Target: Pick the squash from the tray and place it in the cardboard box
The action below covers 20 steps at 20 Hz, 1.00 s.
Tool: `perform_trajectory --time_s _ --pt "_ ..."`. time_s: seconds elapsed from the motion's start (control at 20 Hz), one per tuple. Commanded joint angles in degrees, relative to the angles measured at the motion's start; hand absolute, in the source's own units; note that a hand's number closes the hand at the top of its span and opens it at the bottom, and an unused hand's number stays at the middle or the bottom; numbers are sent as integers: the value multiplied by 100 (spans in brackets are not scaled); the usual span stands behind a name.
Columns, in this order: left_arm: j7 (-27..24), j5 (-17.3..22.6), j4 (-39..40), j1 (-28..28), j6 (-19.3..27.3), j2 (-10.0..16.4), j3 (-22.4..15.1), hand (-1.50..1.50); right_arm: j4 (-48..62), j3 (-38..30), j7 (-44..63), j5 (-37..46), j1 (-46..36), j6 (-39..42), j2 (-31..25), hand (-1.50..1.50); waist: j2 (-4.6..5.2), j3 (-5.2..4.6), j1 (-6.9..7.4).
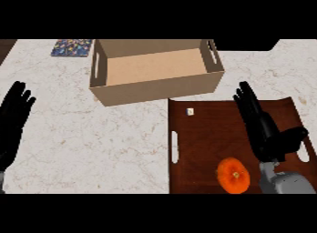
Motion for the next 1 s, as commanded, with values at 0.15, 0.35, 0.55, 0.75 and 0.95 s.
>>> perform_trajectory --time_s 0.15,0.35,0.55,0.75,0.95 --pt "-248 -548 -109 -353 -553 -83 -851 0 -454 1058 -74 93 68 2008 -967 -150 -79 -37 -246" --pt "-174 -520 -91 -443 -777 -80 -1048 0 -848 1110 -941 1557 -637 2030 -1824 -150 -314 -129 -448" --pt "-256 -708 -26 -562 -860 -264 -1383 0 -991 1418 -2127 2878 -374 1964 -2588 -150 -171 -28 -564" --pt "-125 -811 138 -879 -811 -449 -1476 0 -1290 1382 -3391 3865 -41 1342 -3177 -150 -134 -15 -573" --pt "-163 -1146 302 -896 -725 -713 -1742 0 -1759 520 -3912 3708 637 1224 -4130 -150 -120 -31 -387"
